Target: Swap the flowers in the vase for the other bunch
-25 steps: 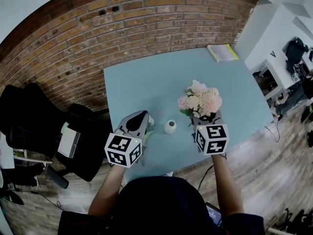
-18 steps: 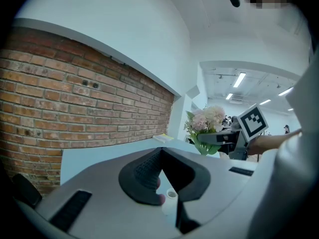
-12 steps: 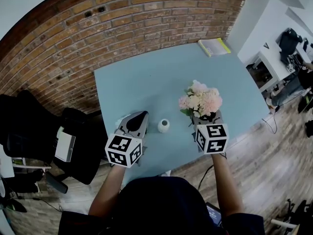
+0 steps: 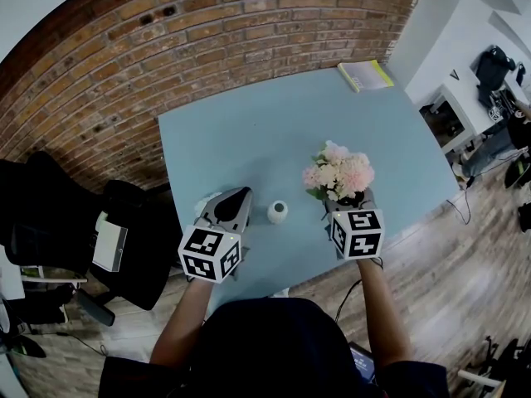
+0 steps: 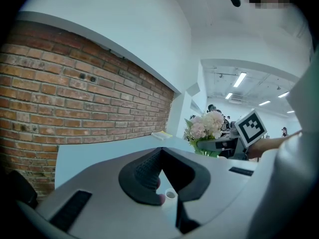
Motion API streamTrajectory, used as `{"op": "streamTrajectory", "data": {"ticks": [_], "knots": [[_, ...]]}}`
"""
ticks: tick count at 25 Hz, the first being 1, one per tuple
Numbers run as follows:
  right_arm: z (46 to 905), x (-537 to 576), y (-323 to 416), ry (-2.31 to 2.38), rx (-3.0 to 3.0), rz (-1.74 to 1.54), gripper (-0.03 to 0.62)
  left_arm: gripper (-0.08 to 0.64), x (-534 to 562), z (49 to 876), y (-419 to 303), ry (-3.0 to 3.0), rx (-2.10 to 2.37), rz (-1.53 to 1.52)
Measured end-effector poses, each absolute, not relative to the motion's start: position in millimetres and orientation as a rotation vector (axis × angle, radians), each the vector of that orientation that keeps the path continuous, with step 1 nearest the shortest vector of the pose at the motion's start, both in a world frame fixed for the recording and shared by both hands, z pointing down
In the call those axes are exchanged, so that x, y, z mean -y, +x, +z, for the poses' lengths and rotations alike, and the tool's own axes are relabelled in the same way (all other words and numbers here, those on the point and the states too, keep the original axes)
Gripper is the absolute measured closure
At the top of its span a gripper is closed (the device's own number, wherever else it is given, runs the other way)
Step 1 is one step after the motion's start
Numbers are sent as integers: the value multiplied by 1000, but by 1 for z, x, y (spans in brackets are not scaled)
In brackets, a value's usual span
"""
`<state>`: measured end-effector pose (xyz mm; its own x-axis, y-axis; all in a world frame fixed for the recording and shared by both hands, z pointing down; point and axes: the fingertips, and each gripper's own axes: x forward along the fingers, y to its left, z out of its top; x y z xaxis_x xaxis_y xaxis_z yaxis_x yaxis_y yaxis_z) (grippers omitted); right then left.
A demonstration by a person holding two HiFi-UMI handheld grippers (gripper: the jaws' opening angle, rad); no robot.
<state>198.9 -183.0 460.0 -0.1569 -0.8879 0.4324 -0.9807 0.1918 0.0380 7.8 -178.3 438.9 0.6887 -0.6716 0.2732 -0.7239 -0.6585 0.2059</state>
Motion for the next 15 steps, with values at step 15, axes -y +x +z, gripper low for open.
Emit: {"op": "streamTrajectory", "data": {"ticks": [15], "knots": [[520,177,208,1685,2028,524,393,560,179,446,11,2587,1109,269]]}}
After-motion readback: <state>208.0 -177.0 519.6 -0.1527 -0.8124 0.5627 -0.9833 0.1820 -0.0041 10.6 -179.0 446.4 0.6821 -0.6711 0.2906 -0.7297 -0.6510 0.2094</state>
